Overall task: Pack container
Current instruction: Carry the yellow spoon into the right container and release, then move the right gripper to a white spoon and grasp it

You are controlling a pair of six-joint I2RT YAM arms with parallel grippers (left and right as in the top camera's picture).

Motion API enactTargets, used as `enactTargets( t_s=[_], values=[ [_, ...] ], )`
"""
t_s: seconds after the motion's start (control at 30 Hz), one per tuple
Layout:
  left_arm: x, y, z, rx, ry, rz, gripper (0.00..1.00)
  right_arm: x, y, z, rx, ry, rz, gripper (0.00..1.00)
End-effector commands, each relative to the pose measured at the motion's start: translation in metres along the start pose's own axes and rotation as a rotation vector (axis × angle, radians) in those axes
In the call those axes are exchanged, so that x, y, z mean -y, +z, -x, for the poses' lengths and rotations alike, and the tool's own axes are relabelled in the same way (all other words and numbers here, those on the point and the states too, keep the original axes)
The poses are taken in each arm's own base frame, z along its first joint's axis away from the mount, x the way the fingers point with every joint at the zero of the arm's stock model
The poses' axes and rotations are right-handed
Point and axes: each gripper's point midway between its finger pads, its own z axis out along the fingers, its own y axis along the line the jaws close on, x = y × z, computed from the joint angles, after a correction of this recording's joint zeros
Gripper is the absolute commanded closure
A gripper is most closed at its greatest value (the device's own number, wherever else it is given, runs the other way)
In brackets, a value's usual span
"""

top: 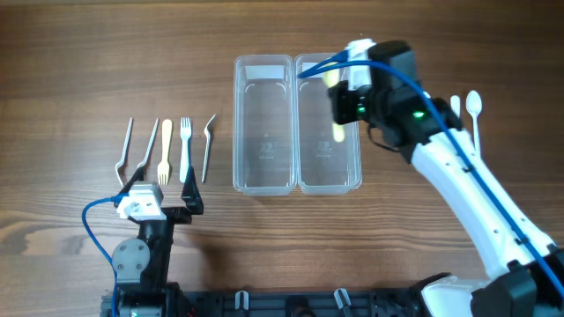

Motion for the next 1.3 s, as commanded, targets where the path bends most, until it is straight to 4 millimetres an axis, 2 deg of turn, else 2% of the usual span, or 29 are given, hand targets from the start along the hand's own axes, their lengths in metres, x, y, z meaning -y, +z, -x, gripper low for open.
enactTargets(
  t_s=[0.0,0.17,0.2,0.23,0.33,0.4,0.47,0.57,0.63,0.7,0.77,0.87,1.0,1.2,1.27],
  values=[
    [0.004,0.000,-0.003,-0.006,-0.013,-0.024,0.00,0.007,0.026,-0.011,-0.041,0.043,-0.074,0.96],
    [0.004,0.000,-0.003,-0.006,-0.013,-0.024,0.00,0.015,0.052,-0.030,-0.114,0.050,-0.089,0.94],
    [0.004,0.000,-0.003,-0.006,-0.013,-0.024,0.00,0.015,0.055,-0.033,-0.124,0.051,-0.090,0.89],
    [0.004,0.000,-0.003,-0.006,-0.013,-0.024,0.00,0.016,0.058,-0.035,-0.130,0.052,-0.088,0.75],
    [0.004,0.000,-0.003,-0.006,-0.013,-0.024,0.00,0.012,0.055,-0.029,-0.116,0.031,-0.068,0.55],
    [0.004,0.000,-0.003,-0.006,-0.013,-0.024,0.00,0.007,0.041,-0.014,-0.086,-0.002,-0.055,0.50],
    [0.004,0.000,-0.003,-0.006,-0.013,-0.024,0.00,0.015,0.021,0.002,-0.052,-0.026,-0.098,0.50],
    [0.004,0.000,-0.003,-0.006,-0.013,-0.024,0.00,0.058,-0.033,0.025,0.022,-0.055,-0.307,0.50],
    [0.004,0.000,-0.003,-0.006,-0.013,-0.024,0.00,0.087,-0.067,0.030,0.042,-0.107,-0.414,0.50],
    [0.004,0.000,-0.003,-0.006,-0.013,-0.024,0.00,0.107,-0.082,0.027,0.019,-0.147,-0.462,0.50],
    [0.004,0.000,-0.003,-0.006,-0.013,-0.024,0.00,0.129,-0.087,0.019,-0.022,-0.139,-0.498,0.50],
    [0.004,0.000,-0.003,-0.006,-0.013,-0.024,0.00,0.156,-0.082,0.009,-0.070,-0.090,-0.525,0.53],
    [0.004,0.000,-0.003,-0.006,-0.013,-0.024,0.00,0.183,-0.058,-0.011,-0.149,0.003,-0.524,0.59],
    [0.004,0.000,-0.003,-0.006,-0.013,-0.024,0.00,0.202,-0.016,-0.044,-0.274,0.086,-0.506,0.65],
    [0.004,0.000,-0.003,-0.006,-0.013,-0.024,0.00,0.208,0.002,-0.063,-0.346,0.099,-0.500,0.66]
  ],
)
